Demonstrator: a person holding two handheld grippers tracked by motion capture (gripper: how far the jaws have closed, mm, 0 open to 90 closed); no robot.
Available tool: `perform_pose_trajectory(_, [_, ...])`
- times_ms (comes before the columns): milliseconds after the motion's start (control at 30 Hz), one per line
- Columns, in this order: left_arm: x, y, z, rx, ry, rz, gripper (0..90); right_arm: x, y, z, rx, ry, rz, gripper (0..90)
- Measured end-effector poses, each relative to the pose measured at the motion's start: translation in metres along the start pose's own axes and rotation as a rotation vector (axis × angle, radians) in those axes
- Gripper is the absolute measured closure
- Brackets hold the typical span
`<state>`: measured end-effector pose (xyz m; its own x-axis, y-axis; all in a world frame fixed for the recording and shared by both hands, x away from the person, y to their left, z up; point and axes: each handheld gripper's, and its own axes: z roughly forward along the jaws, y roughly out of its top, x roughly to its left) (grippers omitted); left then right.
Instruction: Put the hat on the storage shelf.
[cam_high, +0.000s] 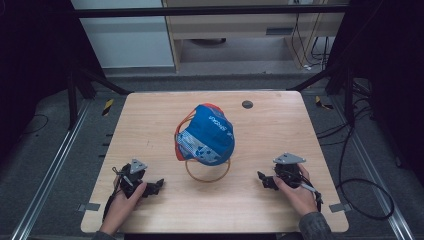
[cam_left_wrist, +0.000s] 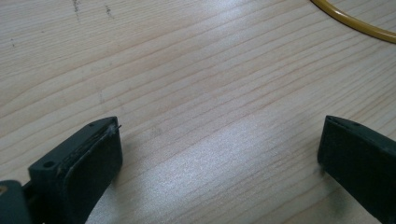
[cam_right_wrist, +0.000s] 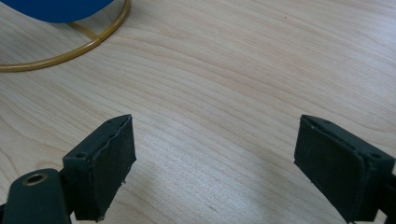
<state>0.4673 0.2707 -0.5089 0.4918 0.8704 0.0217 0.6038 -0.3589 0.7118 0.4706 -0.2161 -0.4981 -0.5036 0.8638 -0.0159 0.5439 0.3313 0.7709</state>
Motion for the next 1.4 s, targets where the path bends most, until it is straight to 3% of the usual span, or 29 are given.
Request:
perform_pose_trajectory(733, [0.0,0.0,0.0,0.001,-0.001,0.0,0.0,0.01,-0.005,0.014,0.03,0.015,0.013,11.8])
perform_pose_trajectory(933, [0.0,0.0,0.0,0.0,0.0,0.0,0.0,0.012,-0.005,0.015,0.045,0.006,-0.002,10.4])
perform_pose_trajectory(1400, [0.0,0.0,0.0,0.001,-0.001,0.0,0.0,0.019,-0.003,0.018,0.058,-0.017,0.026,4.8])
